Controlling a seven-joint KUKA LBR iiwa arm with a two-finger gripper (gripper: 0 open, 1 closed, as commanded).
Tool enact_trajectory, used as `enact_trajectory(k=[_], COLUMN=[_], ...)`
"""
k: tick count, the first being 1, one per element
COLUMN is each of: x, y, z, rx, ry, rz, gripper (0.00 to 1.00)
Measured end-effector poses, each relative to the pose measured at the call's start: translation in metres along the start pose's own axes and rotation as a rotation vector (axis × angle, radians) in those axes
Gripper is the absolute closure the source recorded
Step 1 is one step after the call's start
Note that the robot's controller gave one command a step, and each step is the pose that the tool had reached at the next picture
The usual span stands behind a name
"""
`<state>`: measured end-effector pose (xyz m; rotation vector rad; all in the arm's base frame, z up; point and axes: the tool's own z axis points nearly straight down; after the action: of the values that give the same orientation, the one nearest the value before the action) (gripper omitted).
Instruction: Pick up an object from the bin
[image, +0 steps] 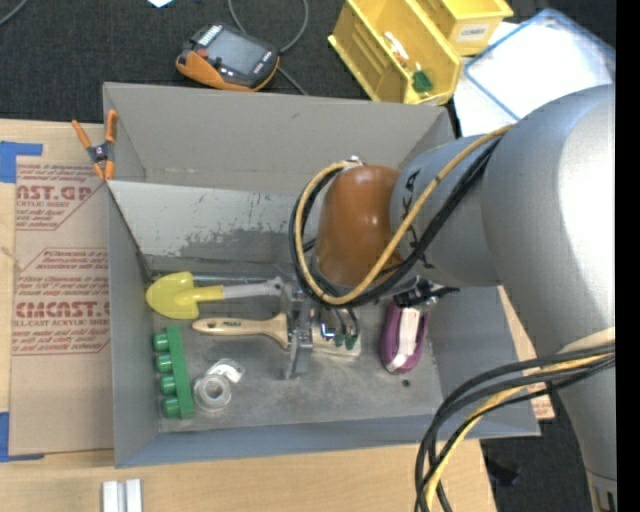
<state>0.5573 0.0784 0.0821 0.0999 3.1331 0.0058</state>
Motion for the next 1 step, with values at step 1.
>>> enact_trajectory(k=[1], x=[0.0069], y=[0.0022], z=[-0.0569], rx=[-0.001], ry=[-0.011], rz=[0.035], gripper=[0.00])
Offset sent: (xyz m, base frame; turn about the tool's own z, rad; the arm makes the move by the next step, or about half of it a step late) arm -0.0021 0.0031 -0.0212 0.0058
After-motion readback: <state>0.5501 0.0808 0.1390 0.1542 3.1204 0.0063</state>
